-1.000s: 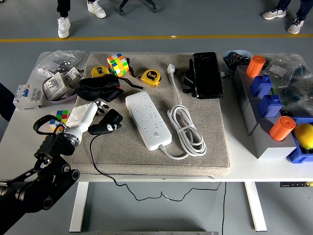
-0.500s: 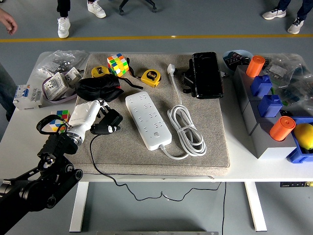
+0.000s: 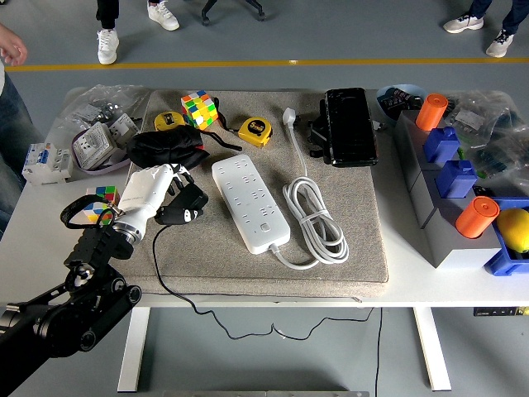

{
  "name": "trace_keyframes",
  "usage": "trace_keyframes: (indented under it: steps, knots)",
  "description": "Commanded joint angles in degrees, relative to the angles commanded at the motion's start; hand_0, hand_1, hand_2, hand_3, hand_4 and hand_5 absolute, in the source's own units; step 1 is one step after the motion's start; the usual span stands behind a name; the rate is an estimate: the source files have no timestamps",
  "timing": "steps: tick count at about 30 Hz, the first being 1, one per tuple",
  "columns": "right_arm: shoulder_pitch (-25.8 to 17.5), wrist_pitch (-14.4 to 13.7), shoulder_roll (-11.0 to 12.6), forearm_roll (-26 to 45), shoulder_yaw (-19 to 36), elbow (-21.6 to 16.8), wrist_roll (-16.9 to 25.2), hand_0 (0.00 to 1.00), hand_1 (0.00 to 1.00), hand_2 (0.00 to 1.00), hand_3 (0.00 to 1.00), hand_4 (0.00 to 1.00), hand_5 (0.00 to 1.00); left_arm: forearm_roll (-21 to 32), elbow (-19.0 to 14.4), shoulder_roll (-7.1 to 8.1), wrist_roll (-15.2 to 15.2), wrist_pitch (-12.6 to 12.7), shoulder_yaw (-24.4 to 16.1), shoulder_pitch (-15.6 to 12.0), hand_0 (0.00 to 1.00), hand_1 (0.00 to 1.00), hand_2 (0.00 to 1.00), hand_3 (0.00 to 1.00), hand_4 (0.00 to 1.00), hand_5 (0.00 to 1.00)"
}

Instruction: Put the plug near the board,insert it into the board,press the button,pull the plug out

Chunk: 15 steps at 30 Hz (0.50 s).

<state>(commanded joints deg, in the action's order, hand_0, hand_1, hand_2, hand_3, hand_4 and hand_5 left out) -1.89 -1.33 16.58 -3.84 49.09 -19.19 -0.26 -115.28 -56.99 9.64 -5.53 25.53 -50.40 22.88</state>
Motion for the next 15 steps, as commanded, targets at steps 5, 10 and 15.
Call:
trace_keyframes:
  steps: [5,10,15]
  knots:
    - [-0.03,0.01,0.02,-0.07,-0.01,0.02,-0.02,0.605,0.665,0.622,0.503,0.795,0.521,1.37,-0.91,0.23,0.67,-0.42,-0.37,-0.22,0.243,0.356,0.389,0.517,0.883,0.069]
    - [-0.01,0.01,0.03,-0.18,0.0,-0.01,0.01,0.605,0.665,0.622,0.503,0.795,0.52,4.2,-2.26,0.7,3.93,-0.29,-0.53,-0.44,0.234,0.327,0.337,0.507,0.86,0.07]
    - [0.04,0.03,0.03,-0.14,0.01,0.03,-0.03,0.606,0.664,0.623,0.502,0.794,0.52,8.61,-3.98,1.61,9.31,-0.52,0.78,0.4,0.234,0.324,0.336,0.506,0.854,0.063]
